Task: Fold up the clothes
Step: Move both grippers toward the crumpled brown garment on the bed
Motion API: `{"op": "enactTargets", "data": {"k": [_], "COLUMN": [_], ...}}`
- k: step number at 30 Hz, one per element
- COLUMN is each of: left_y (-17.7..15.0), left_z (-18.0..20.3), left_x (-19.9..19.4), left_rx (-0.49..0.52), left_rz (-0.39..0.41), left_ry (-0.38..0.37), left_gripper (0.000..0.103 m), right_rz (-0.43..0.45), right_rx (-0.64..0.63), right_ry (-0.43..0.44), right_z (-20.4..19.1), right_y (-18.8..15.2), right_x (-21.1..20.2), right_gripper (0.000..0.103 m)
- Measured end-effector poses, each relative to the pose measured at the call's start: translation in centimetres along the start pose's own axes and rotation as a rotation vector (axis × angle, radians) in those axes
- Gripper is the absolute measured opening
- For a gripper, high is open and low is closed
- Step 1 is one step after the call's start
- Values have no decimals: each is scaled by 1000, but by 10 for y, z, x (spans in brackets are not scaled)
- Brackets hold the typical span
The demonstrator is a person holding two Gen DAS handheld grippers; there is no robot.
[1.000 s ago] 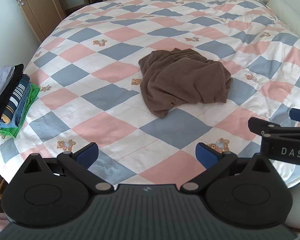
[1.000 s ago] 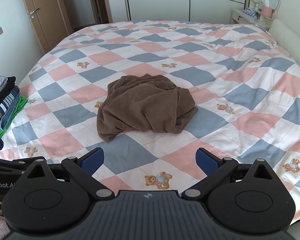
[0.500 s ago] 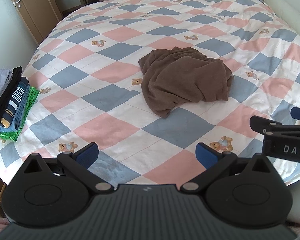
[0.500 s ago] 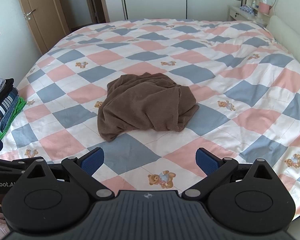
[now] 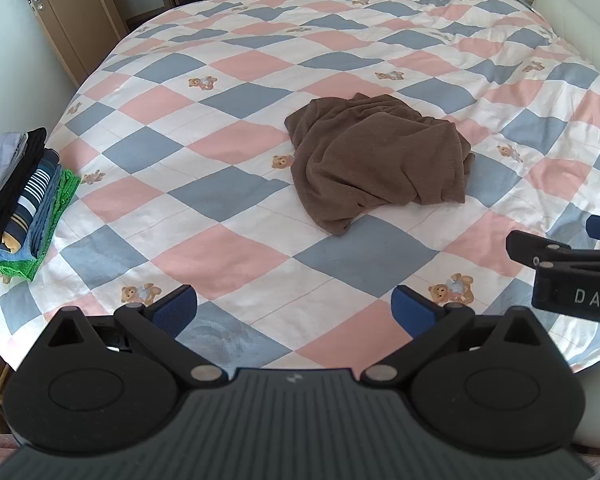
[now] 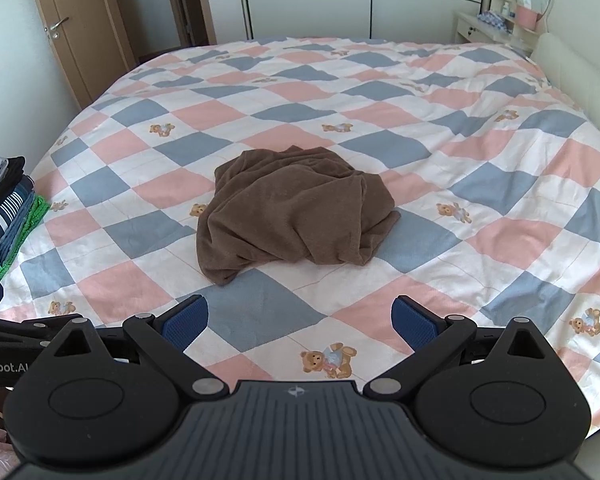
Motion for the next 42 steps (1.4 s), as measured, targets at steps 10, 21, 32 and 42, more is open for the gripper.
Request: {"op": "enactTargets", "data": {"k": [10,21,32,42], "left_y": [-5,-7,26,55], "left_z": [-10,-6,36,80], "left_x": [5,8,28,60], "left_rx": [-25,-82,-116,-169], "left_rz": [-25,-53,-65,-93], "left_ry": [0,35,52,32], "left_gripper": [102,102,102,102], "right_rz": [-13,-30,-36,-51], "right_rx": [-19,-50,-85,-109], "right_ry": [-9,26,81,114], "right_z": [-10,-9,18,61], "right_y": [-5,-6,13,43], "right_x": [-1,5,29,63], "right_gripper": [101,101,101,101]}}
Point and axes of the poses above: each gripper's, at about its wrist camera, not at the fingertips, and x roughly the way its jaws point, z to its right, y to its top, the point moved 7 cm from there along x, roughly the way its jaws point, and after that the axes turned 11 degrees about -y, right-handed, at the moved point
